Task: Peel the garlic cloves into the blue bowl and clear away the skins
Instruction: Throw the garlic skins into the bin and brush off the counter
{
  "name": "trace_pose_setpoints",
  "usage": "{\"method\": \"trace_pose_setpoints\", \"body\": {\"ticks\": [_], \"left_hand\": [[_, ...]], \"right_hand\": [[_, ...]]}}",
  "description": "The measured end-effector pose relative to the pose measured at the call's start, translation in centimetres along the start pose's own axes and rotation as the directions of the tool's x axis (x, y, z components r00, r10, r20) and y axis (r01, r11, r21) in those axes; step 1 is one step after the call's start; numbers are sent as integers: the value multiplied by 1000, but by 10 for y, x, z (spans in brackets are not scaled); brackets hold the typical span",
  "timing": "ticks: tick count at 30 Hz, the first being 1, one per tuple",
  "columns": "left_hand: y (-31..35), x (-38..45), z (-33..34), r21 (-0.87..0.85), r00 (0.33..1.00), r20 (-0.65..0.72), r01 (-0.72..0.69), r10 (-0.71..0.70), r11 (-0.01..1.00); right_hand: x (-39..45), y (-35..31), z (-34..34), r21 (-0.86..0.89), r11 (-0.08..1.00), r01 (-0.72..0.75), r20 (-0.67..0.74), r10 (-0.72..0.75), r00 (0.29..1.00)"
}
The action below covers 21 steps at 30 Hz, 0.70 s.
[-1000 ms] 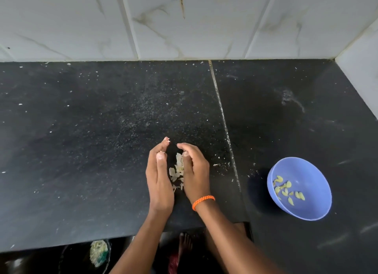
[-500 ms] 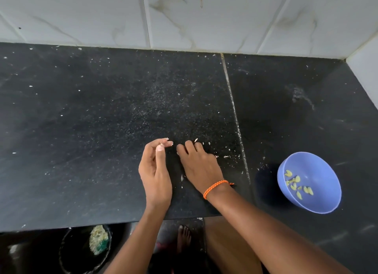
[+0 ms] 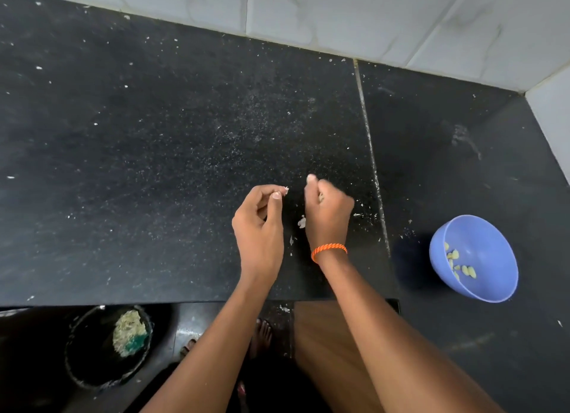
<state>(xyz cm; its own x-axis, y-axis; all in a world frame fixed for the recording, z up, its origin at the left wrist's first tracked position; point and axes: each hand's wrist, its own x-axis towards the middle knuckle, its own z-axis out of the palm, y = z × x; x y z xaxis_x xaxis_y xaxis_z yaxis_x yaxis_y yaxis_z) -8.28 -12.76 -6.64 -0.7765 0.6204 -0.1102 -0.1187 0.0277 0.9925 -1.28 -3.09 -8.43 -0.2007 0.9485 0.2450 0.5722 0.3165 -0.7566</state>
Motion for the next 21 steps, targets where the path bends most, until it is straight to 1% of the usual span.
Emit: {"method": "trace_pose_setpoints", "body": {"ticks": [1,2,3,4,5,6,7,10,12,14,16,18,21], "left_hand": [[-1,0,1,-29,1000,0,26,-26,999],[-1,0,3,-70,998,1,62,-62,996],[-1,-1,4,-132,994,2,106,-107,986],[1,-2,4,-205,988,2,153,-156,967],[3,-3,2,-273,980,6,194,-200,942],[6,-4,-1,-326,972,16,227,-235,918],[8,-4,-5,-355,966,26,250,-258,901],[12,-7,-23,-407,960,21,262,-278,875],[14,-11,-37,-443,959,-5,252,-283,861],[15,-17,-53,-472,959,-52,222,-279,853],[16,-26,-73,-489,958,-123,170,-260,856],[11,-33,-97,-530,950,-172,134,-260,838],[15,-50,-131,-541,933,-277,47,-231,840]], "right_hand": [[0,-9,3,172,973,-155,-28,162,986],[-3,-19,7,348,889,-298,-2,318,948],[-7,-30,11,500,758,-418,56,453,890],[-14,-39,16,601,613,-513,143,550,823],[-21,-46,19,658,493,-569,227,591,774],[-28,-53,22,680,420,-601,291,598,747],[-36,-61,23,690,383,-615,334,586,739],[-55,-81,25,713,318,-625,405,540,738],[-65,-94,28,714,275,-644,460,509,728],[-79,-107,33,704,257,-662,506,472,722],[-95,-119,42,686,256,-682,546,439,714],[-112,-130,51,653,268,-709,594,399,698],[-143,-144,69,580,349,-736,666,317,675]]}}
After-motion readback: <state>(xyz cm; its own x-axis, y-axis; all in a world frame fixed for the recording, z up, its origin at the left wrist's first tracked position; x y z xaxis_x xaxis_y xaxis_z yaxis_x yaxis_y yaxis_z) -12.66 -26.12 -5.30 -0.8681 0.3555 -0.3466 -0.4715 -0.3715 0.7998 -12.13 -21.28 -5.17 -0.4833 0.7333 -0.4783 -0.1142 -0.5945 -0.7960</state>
